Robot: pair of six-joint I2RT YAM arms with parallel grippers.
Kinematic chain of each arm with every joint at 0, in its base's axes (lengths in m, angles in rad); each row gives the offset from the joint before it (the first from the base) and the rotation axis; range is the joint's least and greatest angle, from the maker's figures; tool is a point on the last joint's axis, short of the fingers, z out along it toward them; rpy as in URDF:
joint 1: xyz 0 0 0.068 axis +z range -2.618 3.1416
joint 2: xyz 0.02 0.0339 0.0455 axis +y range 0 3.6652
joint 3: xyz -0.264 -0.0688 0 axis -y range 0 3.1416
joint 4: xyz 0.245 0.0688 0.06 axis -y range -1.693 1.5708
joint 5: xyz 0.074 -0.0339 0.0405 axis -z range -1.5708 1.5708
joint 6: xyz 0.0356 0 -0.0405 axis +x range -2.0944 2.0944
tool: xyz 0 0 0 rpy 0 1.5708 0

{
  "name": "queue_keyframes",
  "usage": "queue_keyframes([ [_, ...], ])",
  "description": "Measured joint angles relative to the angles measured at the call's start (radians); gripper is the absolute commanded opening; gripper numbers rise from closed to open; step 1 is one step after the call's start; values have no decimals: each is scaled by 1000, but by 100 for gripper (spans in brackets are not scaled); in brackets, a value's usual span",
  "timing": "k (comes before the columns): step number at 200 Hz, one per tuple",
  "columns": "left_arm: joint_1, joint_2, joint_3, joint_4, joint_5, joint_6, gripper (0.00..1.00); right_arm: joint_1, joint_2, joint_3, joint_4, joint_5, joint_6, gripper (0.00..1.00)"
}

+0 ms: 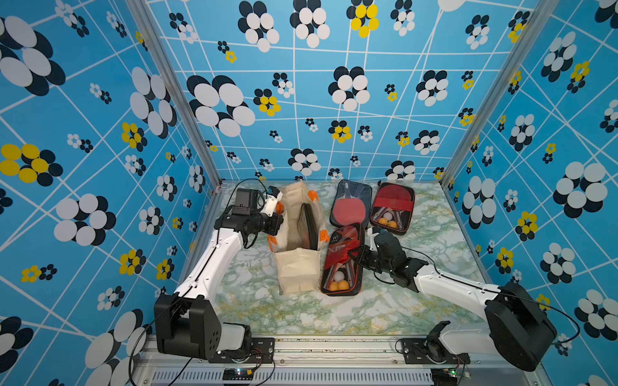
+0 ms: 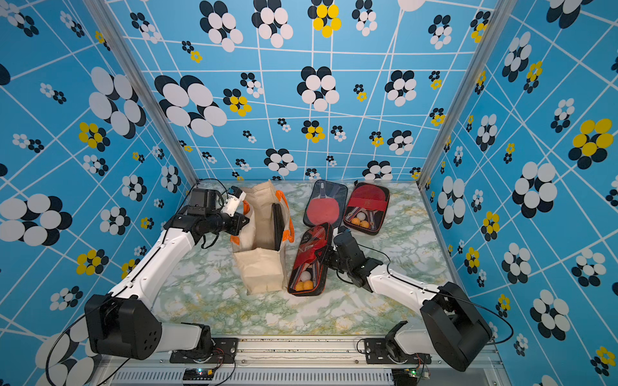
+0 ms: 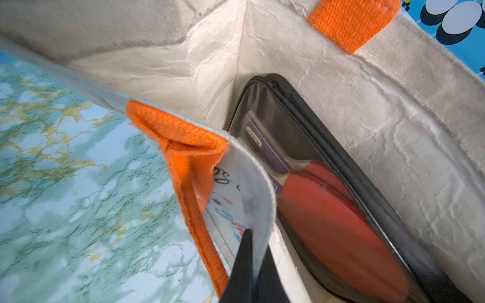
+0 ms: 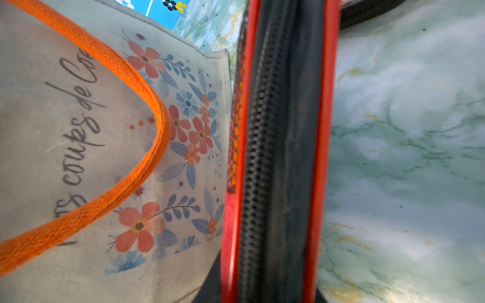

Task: Remove the ping pong set from the canvas bag
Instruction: Place the ping pong set at the center of the board.

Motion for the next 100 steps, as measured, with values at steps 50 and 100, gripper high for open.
queue_keyframes([
  [50, 0, 0, 5, -8, -3, 0, 0, -36, 9, -29, 46, -56, -4, 32],
  [100, -1, 0, 5, -8, -5, 7, 0, -55, 31, -63, 42, -71, -11, 40],
])
